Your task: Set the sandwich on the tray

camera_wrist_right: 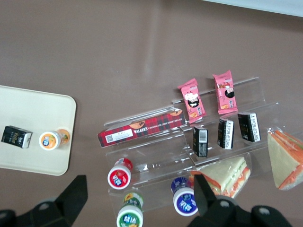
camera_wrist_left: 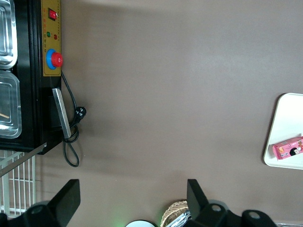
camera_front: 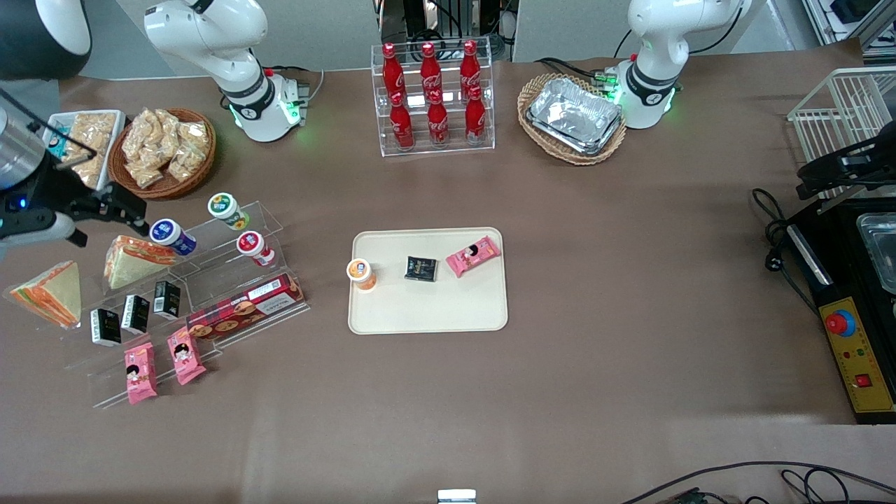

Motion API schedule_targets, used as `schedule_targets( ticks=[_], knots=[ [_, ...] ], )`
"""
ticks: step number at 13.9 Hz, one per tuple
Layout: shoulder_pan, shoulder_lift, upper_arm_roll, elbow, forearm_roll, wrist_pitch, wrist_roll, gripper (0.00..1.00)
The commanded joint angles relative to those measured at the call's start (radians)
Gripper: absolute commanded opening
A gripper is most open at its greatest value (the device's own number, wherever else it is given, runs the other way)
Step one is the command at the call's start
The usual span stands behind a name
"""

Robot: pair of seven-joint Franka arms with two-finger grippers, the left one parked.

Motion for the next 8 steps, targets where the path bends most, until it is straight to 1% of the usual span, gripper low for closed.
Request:
schedule_targets(
  ticks=[1, 8],
  knots=[
    [-0.006, 0.067, 0.004, 0.084, -0.006, -0.013, -0.001, 1.00],
    [-0.017, 0.067, -0.004, 0.056, -0.010, -0.028, -0.005, 1.00]
  ],
)
